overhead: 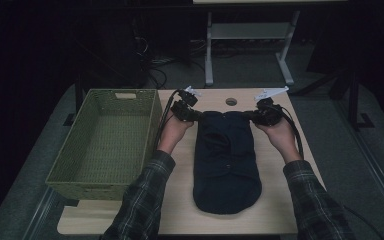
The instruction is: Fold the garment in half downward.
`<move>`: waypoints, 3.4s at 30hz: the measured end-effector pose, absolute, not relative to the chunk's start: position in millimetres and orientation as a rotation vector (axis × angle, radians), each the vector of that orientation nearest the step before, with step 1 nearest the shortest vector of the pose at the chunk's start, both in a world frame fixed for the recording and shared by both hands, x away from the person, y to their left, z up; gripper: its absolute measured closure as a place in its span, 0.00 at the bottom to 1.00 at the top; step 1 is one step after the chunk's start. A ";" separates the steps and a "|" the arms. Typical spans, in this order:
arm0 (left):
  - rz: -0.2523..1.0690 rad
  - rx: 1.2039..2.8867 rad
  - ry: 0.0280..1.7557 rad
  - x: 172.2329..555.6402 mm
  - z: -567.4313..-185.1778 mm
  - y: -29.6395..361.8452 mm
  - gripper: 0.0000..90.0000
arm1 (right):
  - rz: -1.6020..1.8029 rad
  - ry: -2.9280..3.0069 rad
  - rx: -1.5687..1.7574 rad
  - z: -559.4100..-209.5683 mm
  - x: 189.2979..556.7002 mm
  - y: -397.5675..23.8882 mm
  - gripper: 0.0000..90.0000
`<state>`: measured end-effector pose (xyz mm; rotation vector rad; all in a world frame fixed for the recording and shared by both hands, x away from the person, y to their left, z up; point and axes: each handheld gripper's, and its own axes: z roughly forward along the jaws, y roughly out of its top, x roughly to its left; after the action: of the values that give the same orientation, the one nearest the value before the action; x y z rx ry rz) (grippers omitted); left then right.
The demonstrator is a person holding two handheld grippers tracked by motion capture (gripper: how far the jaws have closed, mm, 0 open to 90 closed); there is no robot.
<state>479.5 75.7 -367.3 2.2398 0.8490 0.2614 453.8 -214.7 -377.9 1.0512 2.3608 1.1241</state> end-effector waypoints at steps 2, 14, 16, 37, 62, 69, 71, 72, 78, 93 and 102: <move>0.273 2.238 0.843 479.3 -363.7 75.1 0.91 | 1.124 2.356 1.046 -372.0 454.2 -216.0 0.94; 0.414 2.193 0.800 477.9 -322.7 74.2 0.91 | 1.129 2.271 0.983 -338.6 455.1 -213.9 0.94; 0.422 2.193 0.795 473.8 -321.2 74.2 0.91 | 1.130 2.254 0.972 -332.0 453.4 -212.7 0.94; 0.396 2.206 0.730 419.1 -338.2 80.3 0.89 | 1.182 2.254 0.918 -353.9 404.2 -213.3 0.91; 0.279 2.234 0.668 369.5 -357.7 91.1 0.89 | 1.222 2.348 0.898 -375.9 354.2 -215.6 0.89; 0.223 2.241 0.654 364.3 -363.4 95.4 0.89 | 1.222 2.375 0.885 -379.5 341.8 -215.1 0.89; 0.210 2.247 0.646 360.4 -364.1 96.2 0.89 | 1.225 2.386 0.879 -380.7 336.6 -216.0 0.89; 0.205 2.250 0.642 358.9 -364.5 96.5 0.89 | 1.228 2.387 0.868 -381.6 335.1 -216.3 0.89; 0.180 2.264 0.630 348.8 -368.1 96.6 0.88 | 1.231 2.406 0.868 -384.0 322.3 -216.6 0.88; 0.139 2.320 0.597 323.3 -380.4 95.9 0.88 | 1.252 2.456 0.865 -397.1 288.5 -218.9 0.87; 0.089 2.372 0.582 302.1 -394.9 99.0 0.88 | 1.247 2.509 0.855 -413.4 267.8 -215.7 0.85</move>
<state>302.1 99.0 -394.9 2.3716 0.5816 0.0895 267.8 -215.7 -413.4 0.8553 2.5091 1.2469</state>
